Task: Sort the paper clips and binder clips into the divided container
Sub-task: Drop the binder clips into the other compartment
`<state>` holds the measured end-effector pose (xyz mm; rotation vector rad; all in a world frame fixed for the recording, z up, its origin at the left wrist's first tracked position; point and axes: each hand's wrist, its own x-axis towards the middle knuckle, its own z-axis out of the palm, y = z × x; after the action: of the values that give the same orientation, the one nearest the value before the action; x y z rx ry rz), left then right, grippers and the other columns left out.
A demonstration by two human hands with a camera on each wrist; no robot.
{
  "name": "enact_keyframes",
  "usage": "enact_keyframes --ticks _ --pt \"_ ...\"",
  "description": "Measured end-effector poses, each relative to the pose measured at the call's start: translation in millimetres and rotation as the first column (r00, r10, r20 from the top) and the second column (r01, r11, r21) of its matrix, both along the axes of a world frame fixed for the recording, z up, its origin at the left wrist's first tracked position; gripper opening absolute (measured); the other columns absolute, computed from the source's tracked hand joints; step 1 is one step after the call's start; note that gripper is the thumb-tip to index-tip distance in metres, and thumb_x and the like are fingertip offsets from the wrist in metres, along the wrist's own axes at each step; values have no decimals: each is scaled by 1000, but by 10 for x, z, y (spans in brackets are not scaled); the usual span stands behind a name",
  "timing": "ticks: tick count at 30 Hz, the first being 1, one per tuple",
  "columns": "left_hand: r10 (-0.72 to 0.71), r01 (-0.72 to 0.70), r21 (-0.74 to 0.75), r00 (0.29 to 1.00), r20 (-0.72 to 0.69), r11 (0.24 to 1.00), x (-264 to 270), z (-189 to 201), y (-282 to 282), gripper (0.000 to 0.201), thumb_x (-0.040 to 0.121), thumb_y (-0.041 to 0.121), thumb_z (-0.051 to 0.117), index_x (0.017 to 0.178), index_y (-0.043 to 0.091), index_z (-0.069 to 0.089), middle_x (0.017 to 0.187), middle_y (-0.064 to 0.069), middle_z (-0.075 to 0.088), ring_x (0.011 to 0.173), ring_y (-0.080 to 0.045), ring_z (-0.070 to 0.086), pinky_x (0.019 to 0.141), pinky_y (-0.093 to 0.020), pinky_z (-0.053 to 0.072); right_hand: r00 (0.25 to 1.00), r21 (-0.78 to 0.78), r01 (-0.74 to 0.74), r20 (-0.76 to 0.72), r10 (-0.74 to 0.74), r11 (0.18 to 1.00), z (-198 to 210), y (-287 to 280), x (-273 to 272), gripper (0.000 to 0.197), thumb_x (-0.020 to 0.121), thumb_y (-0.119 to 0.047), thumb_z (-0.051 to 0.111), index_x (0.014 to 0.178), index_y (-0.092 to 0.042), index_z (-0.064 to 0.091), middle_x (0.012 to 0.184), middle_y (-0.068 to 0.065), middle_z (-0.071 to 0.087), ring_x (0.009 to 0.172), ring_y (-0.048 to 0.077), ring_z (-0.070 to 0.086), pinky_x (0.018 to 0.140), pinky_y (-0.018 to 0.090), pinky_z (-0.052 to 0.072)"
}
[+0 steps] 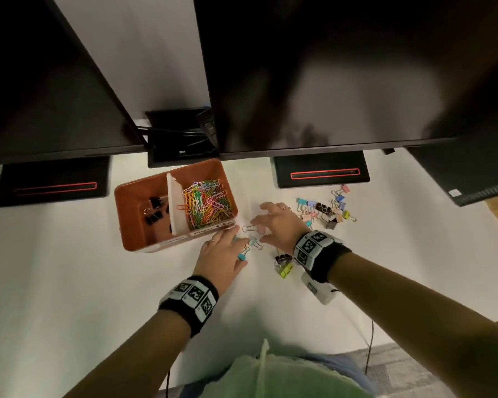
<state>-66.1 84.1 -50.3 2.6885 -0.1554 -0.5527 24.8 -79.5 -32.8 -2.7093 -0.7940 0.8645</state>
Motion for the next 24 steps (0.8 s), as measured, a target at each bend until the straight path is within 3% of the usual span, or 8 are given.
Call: enact_keyframes --ticks 6,10,12,15,20,24 --pt "78 -66 -175 995 63 982 -45 -123 61 29 83 14 62 112 18 61 130 0 49 117 -24 41 100 -33 36 1000 112 -12 -16 13 994 -27 9 -45 31 82 -12 62 112 -16 63 120 9 52 106 31 48 93 42 43" --pt "163 -157 -295 987 -5 943 -28 -108 80 21 78 7 66 98 14 62 108 1 51 93 -17 52 90 -28 45 998 80 -19 -65 24 997 -18 53 -3 29 78 -14 66 107 -18 64 113 9 52 102 28 49 85 32 41" --pt "187 -188 -312 982 -32 931 -12 -97 97 14 78 6 66 91 11 64 103 -2 54 86 -15 54 86 -24 44 994 67 -19 -106 26 998 -16 87 6 30 77 -15 67 106 -17 64 111 10 51 100 27 50 82 29 40" --pt "201 -204 -318 979 -45 926 -16 -105 121 12 79 6 66 90 9 67 101 -3 56 84 -15 55 82 -17 39 983 106 29 -185 -9 994 -10 134 -12 30 76 -6 65 106 -12 62 111 11 49 96 28 55 83 30 46" --pt "230 -251 -355 968 -101 900 -50 -14 160 12 78 8 69 89 12 70 93 3 53 78 -11 53 86 -24 46 983 108 16 -186 5 994 -5 163 -28 23 77 -9 68 100 -11 67 108 10 56 96 26 57 83 28 46" --pt "179 -176 -411 983 -32 894 -143 299 231 13 78 9 69 89 17 69 94 6 57 82 -9 57 83 -21 47 988 151 -16 -150 39 988 79 111 -49 20 78 -11 68 98 -12 68 108 7 58 89 17 56 76 21 42"
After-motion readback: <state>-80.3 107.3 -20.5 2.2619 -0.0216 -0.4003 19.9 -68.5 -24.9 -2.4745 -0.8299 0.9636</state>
